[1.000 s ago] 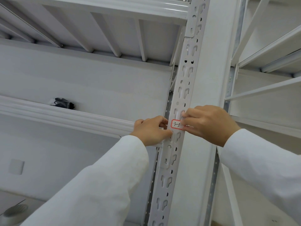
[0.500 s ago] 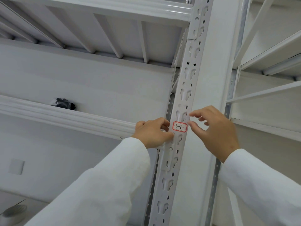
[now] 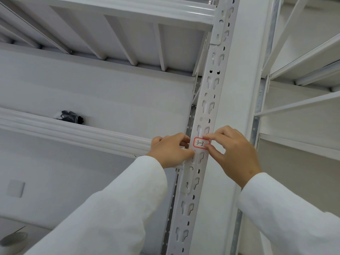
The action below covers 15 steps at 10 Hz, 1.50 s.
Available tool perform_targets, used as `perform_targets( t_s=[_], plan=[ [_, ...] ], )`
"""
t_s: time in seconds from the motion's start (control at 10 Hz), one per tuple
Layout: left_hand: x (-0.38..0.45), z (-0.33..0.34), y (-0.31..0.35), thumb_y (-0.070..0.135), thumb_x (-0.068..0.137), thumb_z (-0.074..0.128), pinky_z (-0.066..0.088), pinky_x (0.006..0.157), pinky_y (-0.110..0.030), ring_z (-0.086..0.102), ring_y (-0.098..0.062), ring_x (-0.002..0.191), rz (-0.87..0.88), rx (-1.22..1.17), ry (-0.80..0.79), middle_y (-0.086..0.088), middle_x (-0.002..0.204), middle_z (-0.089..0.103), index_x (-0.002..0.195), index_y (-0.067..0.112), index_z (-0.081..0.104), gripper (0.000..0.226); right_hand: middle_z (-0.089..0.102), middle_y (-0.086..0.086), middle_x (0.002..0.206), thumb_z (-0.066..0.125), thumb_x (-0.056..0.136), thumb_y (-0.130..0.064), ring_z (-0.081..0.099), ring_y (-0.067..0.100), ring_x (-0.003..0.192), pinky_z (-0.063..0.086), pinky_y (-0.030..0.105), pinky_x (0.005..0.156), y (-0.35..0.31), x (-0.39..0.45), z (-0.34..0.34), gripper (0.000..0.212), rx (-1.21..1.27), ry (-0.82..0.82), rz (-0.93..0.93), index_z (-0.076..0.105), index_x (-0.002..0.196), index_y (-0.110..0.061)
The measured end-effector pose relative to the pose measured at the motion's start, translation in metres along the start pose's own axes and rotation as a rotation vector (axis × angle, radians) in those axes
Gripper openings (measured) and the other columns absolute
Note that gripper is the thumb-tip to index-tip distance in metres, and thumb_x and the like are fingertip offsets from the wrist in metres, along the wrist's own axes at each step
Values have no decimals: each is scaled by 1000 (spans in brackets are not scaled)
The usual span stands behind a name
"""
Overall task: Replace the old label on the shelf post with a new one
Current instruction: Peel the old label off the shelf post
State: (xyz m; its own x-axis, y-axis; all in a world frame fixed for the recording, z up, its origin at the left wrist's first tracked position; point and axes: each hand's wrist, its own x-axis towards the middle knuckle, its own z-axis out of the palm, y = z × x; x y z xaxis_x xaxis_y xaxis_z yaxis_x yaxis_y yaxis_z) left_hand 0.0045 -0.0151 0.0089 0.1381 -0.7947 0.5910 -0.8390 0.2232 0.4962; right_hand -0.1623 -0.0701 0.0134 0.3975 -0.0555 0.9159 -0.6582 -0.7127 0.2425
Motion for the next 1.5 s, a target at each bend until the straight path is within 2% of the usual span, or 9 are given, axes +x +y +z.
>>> perform_targets(
  t_s=[0.1,0.2,0.4,0.5,0.7,0.9,1.2,1.4,1.5],
  plan=[
    [0,0,-1,42,86,51,16,104,-28,49,-9,121,4,0,2,16,122,62,121,32,52,36,60,-5,81,68,80,-25,44,9,69,30,11,48,-2,1,0,17,-2,-11,4,69,98,-24],
    [0,0,-1,42,86,51,16,104,-28,49,-8,121,9,0,2,16,122,62,120,32,52,36,59,-5,81,68,81,-26,49,11,68,41,21,45,-4,3,-2,14,-13,-31,-7,69,95,-24],
    [1,2,-2,43,85,51,15,99,-26,49,-7,120,9,-13,13,16,120,63,118,34,54,35,59,-6,86,65,82,-23,50,12,75,45,27,51,-10,13,-2,12,6,-90,-60,67,93,-26],
    [2,2,-3,43,85,51,15,98,-26,49,-7,120,11,-17,12,17,120,63,118,34,54,34,60,-2,84,65,81,-22,52,18,77,45,30,58,-11,18,1,9,8,-97,-64,68,90,-22],
    [2,2,-3,42,84,51,16,99,-26,50,-8,119,17,-13,9,17,120,63,119,34,53,36,59,0,76,69,79,-19,44,16,69,35,25,61,-13,20,1,4,-5,-76,-42,68,77,-15],
    [2,2,-3,42,85,50,15,98,-26,50,-8,120,24,-6,14,17,120,63,119,34,54,35,52,-6,74,66,80,-23,45,14,71,41,28,60,-22,23,0,9,5,-111,39,68,74,-17],
    [2,2,-3,42,84,50,17,99,-26,51,-7,118,29,-6,16,17,119,64,119,34,53,36,56,-7,83,61,81,-28,53,13,80,49,32,67,-27,26,-3,7,40,-179,153,65,80,-23],
    [1,2,-3,42,84,50,16,100,-26,50,-7,118,26,-12,16,18,118,64,118,34,54,35,56,-7,82,61,80,-26,54,13,78,48,33,65,-26,27,-6,6,72,-162,127,65,84,-23],
    [1,2,-3,41,84,51,17,102,-27,50,-7,118,25,-12,13,17,118,64,118,34,53,34,58,-6,83,61,82,-25,49,12,76,46,32,60,-24,24,-6,7,15,-153,48,67,84,-22]
  ],
)
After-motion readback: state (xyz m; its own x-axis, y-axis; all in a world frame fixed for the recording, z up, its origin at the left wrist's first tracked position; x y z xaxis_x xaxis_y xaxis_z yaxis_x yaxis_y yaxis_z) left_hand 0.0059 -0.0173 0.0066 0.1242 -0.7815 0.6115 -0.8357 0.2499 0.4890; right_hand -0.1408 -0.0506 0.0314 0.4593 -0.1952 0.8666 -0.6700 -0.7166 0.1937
